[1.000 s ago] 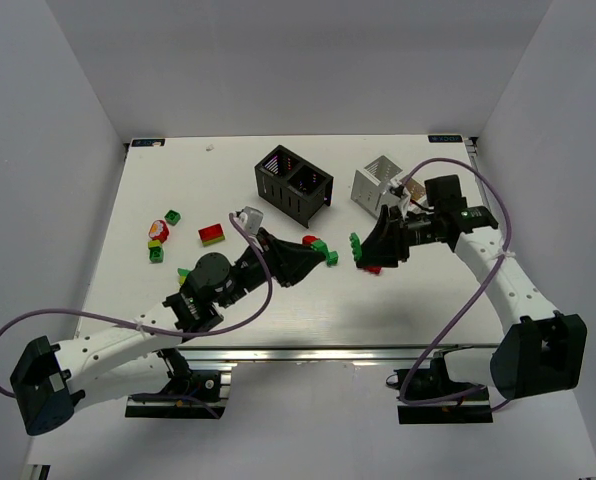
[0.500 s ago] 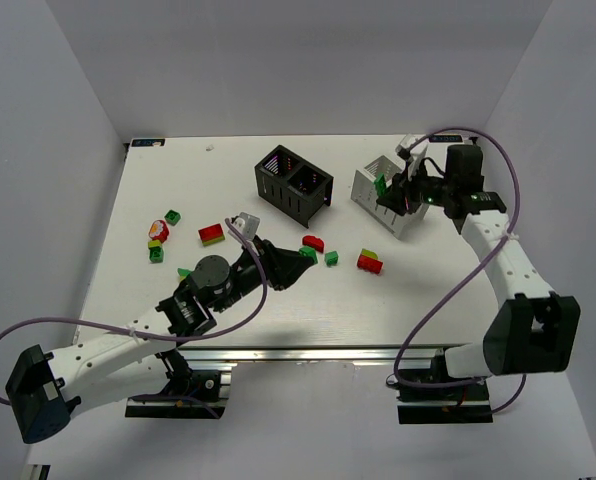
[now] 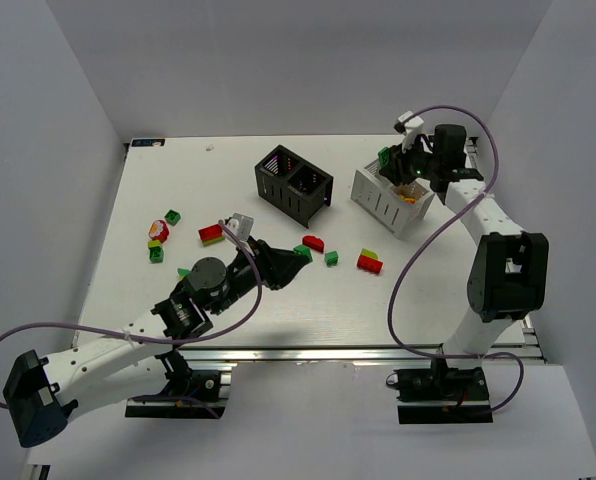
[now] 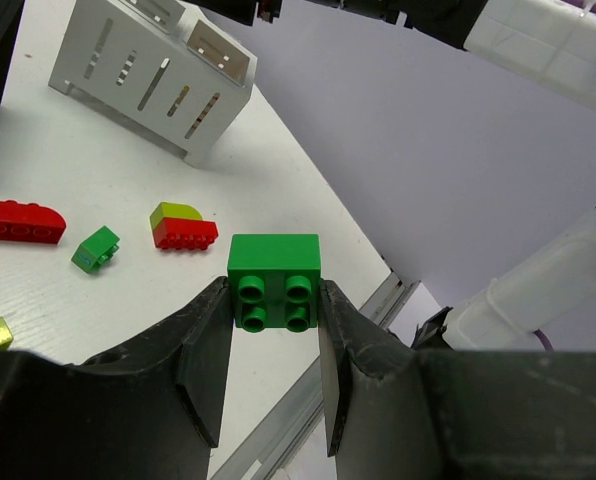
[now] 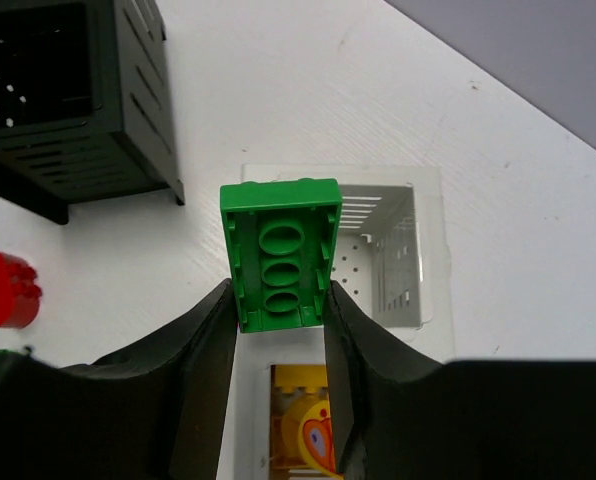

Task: Sort the legos into containers by color

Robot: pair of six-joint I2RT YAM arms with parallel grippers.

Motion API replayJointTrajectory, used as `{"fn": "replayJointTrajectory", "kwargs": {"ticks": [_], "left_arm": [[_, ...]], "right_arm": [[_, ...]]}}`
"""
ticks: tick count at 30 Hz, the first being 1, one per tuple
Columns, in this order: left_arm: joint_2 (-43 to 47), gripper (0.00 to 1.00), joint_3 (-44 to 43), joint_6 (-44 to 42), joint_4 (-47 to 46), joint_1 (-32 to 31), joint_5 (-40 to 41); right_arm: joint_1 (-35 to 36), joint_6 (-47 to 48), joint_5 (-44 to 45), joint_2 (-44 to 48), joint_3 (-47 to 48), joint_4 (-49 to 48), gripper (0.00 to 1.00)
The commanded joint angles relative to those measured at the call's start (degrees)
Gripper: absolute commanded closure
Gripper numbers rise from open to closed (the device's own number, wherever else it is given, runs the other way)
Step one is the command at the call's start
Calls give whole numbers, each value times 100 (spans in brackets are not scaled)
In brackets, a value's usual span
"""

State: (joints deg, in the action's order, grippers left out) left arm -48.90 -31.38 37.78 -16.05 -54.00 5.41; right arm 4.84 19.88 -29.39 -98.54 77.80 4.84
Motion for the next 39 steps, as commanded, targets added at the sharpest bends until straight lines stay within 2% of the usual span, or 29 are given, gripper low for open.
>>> {"fn": "replayJointTrajectory", "kwargs": {"ticks": [1,8,14,23,26,29,39], "left_arm": [[144,91,88,63,111,21,127],[109,91,79,107,146,30,144],[92,91,79,142,138,30,162],[83,91,35,168,190,21,162],[92,91,44,186,190,30,188],[83,91,53,195,164,21,189],[-40,91,-70,177,234,21,162]], "right_arm": [[-36,-37,188,-147,420,-423,92],[-27,60,311,-534,640,-581,86],[-27,148,451,-710,693,-625,77],[-27,262,469,-912,745,-598,56],[-27,288,478,-930,746,-598,44],[-36,288,478,-930,745,-598,39],[-159,182,109,-474,798,-397,38]]}}
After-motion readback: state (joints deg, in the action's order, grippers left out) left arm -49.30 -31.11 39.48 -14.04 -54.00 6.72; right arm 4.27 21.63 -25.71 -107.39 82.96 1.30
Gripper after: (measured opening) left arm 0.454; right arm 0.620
